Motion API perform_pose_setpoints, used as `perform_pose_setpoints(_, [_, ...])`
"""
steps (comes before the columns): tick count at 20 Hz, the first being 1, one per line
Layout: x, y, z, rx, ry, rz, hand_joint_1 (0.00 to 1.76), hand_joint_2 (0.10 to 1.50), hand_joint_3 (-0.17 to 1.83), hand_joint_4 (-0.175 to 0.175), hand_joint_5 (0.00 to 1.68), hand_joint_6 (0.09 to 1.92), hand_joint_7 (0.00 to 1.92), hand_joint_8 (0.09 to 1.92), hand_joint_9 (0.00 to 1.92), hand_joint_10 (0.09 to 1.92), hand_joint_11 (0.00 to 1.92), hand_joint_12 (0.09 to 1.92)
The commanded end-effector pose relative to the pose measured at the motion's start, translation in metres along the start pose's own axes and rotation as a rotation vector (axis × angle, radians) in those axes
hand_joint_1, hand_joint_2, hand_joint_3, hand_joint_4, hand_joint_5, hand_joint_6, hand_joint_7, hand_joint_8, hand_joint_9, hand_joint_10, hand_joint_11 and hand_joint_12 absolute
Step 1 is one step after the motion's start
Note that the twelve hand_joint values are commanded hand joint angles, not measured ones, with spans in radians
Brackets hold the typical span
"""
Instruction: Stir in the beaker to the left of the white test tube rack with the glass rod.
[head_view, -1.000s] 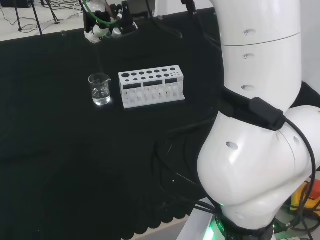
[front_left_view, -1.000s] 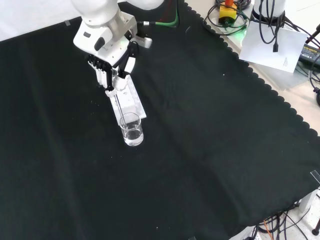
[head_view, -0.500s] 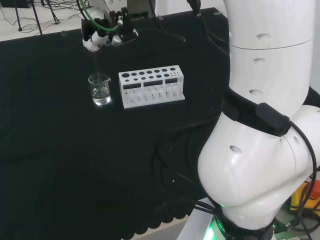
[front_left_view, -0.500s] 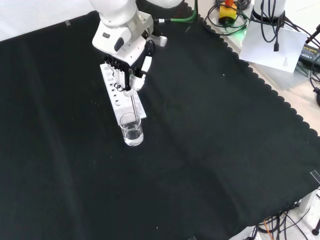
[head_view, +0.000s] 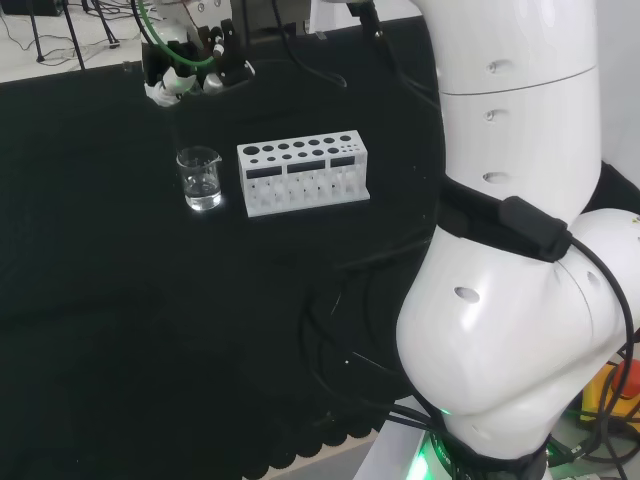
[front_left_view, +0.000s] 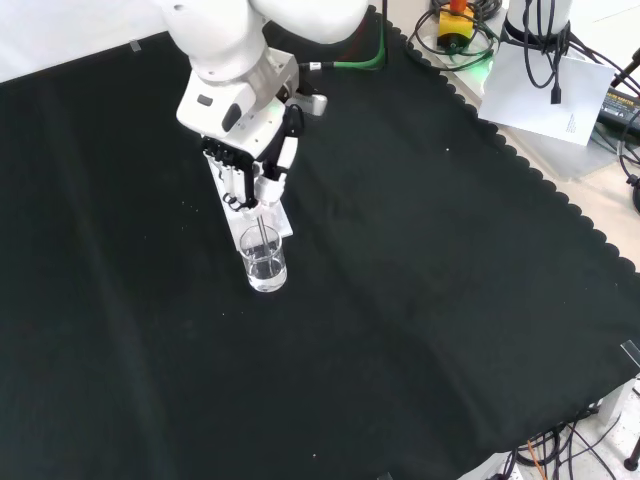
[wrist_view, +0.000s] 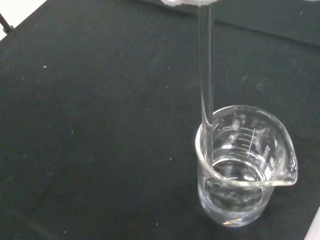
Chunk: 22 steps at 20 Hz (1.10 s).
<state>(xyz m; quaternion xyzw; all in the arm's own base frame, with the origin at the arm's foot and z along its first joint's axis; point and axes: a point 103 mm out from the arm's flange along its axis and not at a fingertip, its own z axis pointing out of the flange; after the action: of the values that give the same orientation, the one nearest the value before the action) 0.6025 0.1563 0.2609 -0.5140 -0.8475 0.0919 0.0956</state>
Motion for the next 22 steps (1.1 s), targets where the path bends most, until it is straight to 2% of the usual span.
perform_pose_setpoints(1, [-0.022, -0.007, -0.003, -0.006, 0.016, 0.028, 1.32, 1.1, -0.17, -0.175, 1.23, 0.31, 1.26, 0.85, 1.6, 0.72, 1.7, 0.44])
perform_pose_setpoints(5, [-0.037, -0.023, -0.005, -0.007, 0.015, 0.061, 1.32, 1.1, -0.17, -0.175, 1.23, 0.31, 1.26, 0.85, 1.6, 0.72, 1.7, 0.44])
perform_pose_setpoints(9, [-0.038, -0.033, -0.003, -0.003, 0.013, 0.074, 1.32, 1.09, -0.17, -0.175, 1.23, 0.31, 1.26, 0.85, 1.6, 0.72, 1.7, 0.44])
perform_pose_setpoints(16, [-0.004, -0.024, -0.006, -0.02, 0.012, 0.014, 1.32, 1.1, -0.17, -0.175, 1.23, 0.31, 1.26, 0.85, 1.6, 0.72, 1.7, 0.44])
perform_pose_setpoints(22, [0.009, -0.019, -0.007, -0.023, -0.001, 0.001, 1.32, 1.1, -0.17, -0.175, 1.23, 0.32, 1.26, 0.85, 1.6, 0.72, 1.7, 0.44])
